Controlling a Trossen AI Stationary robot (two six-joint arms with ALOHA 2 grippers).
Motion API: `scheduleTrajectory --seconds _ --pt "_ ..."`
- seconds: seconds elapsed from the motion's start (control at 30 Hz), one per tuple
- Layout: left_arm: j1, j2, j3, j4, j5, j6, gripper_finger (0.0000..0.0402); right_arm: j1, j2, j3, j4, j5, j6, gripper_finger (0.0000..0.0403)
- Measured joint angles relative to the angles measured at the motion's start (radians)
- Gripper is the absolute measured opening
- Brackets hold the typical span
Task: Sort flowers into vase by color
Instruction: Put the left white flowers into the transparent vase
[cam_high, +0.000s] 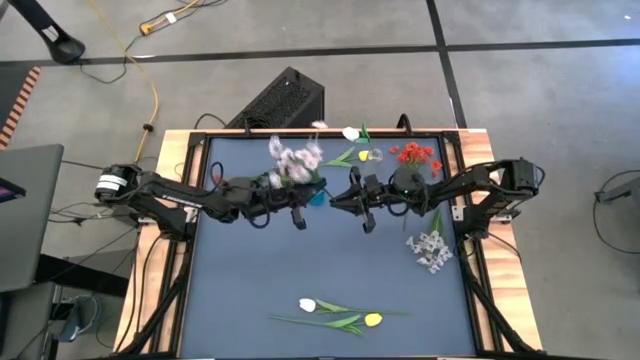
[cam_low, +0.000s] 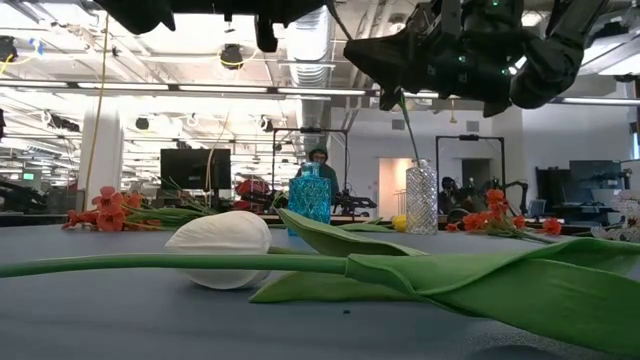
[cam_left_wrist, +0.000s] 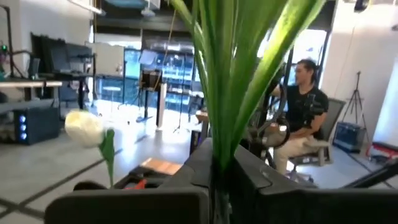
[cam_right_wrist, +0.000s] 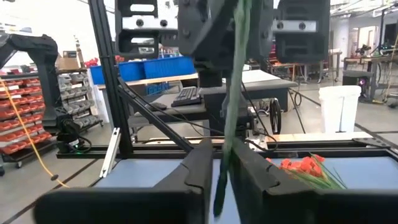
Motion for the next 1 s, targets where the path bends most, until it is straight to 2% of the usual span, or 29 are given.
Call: scheduleTrajectory --seconds 0.13,0.27,0.33,0.43,0.53,0.6,0.67,0.83,1.0 --pt "0.001 0.001 0.000 -0.017 -0.002 -0.003 0.0004 -0.008 -0.004 0.000 -0.002 -0.001 -0.011 0.0132" --pt "0.001 0.000 0.010 -0.045 -0.007 0.001 0.0002 -0.029 -0.067 0.000 -0.126 -0.027 -0.012 0.0192" --pt "0.001 -0.007 0.047 -0.135 -0.011 0.016 0.0002 -0.046 -0.119 0.000 -0.237 -0.062 -0.013 0.0218" --pt "0.001 -0.010 0.153 -0.356 -0.039 0.039 0.0002 -0.078 -0.216 0.000 -0.471 -0.132 -0.013 0.0244" --pt "0.001 0.014 0.278 -0.579 -0.061 0.039 0.0001 -0.097 -0.317 0.000 -0.748 -0.142 -0.014 0.0253" --pt "0.001 0.046 0.340 -0.661 -0.061 0.041 0.0001 -0.099 -0.375 0.000 -0.925 -0.134 -0.025 0.0254" --pt "0.001 0.097 0.386 -0.671 -0.060 0.052 0.0001 -0.088 -0.428 -0.002 -1.079 -0.109 -0.045 0.0255" --pt "0.009 0.248 0.493 -0.671 -0.031 0.117 0.0000 -0.040 -0.566 -0.061 -1.297 0.010 -0.037 0.0255" --pt "0.029 0.393 0.651 -0.671 -0.026 0.204 0.0000 0.001 -0.732 -0.180 -1.312 0.171 0.030 0.0255"
